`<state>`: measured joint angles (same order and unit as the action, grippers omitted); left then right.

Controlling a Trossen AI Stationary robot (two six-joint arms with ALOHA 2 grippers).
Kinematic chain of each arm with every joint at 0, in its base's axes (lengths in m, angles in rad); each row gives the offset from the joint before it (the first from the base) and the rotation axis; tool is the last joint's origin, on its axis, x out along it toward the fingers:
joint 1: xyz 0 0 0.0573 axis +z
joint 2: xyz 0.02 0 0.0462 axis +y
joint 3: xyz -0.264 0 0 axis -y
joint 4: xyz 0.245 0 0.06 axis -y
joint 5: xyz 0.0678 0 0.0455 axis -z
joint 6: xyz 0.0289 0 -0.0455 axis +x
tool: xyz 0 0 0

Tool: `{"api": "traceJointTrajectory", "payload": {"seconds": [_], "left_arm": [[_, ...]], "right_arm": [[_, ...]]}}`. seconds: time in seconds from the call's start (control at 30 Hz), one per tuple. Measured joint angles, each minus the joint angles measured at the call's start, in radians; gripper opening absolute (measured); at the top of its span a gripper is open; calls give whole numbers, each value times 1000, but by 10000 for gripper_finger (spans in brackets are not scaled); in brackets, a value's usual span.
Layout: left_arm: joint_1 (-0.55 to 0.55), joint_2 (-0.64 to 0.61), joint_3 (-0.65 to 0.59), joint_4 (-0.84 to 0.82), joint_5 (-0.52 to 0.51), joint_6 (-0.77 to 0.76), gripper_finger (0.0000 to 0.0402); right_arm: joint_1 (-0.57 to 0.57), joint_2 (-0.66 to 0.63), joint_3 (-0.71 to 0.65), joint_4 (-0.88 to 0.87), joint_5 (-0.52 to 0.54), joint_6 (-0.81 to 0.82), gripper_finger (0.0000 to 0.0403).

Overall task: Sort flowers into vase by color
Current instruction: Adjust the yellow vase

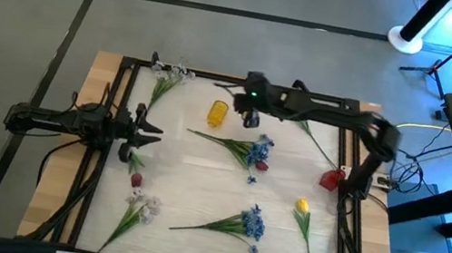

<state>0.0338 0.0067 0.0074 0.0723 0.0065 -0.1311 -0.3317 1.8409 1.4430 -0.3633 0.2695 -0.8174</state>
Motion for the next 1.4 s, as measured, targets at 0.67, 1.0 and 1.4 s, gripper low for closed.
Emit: {"api": "traceJointTrajectory", "payload": {"seconds": [0.67, 1.0, 1.4], "left_arm": [[1, 0, 0, -5, -182, 37, 108], [1, 1, 0, 0, -278, 39, 108], [133, 224, 0, 156, -497, -44, 108]], "right_arm": [[-24, 233, 223, -126, 179, -578, 385], [-7, 310, 222, -108, 102, -689, 397], [0, 307, 228, -130, -125, -726, 397]]}}
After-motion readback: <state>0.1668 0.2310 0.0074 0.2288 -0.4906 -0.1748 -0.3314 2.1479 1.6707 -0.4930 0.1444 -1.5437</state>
